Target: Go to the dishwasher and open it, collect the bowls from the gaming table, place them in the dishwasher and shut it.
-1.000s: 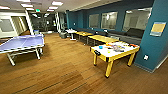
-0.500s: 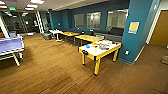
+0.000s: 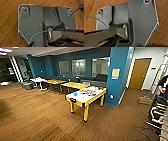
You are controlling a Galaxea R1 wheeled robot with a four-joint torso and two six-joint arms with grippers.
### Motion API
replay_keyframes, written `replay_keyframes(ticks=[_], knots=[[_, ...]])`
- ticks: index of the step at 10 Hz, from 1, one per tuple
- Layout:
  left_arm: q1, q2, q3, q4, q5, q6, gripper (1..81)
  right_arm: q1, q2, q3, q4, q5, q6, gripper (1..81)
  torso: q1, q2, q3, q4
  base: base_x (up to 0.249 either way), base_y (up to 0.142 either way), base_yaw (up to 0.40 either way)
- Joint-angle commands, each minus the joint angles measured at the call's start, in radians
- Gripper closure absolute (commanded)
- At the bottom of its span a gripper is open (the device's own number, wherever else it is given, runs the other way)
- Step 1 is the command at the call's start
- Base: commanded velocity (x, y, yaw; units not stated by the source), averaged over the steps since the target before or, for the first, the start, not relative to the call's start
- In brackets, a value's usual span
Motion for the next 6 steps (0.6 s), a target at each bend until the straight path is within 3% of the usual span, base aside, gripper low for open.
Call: replay_keyframes(ticks=[1,3,6], knots=[[-0.035,-0.004,0.005,-0.004,0.054,0.003,1.0,0.046,0.003,0.002,0.000,-0.059,-0.001,1.0,0.000,0.000,0.000,0.000,0.000,0.000,-0.351],[-0.036,-0.004,0.005,-0.004,0.054,0.004,1.0,0.046,0.003,0.002,0.000,-0.059,-0.001,1.0,0.000,0.000,0.000,0.000,0.000,0.000,-0.276],[-0.035,-0.005,0.008,-0.005,0.054,0.004,1.0,0.046,0.004,0.002,-0.001,-0.059,-0.001,1.0,0.000,0.000,0.000,0.000,0.000,0.000,-0.072]])
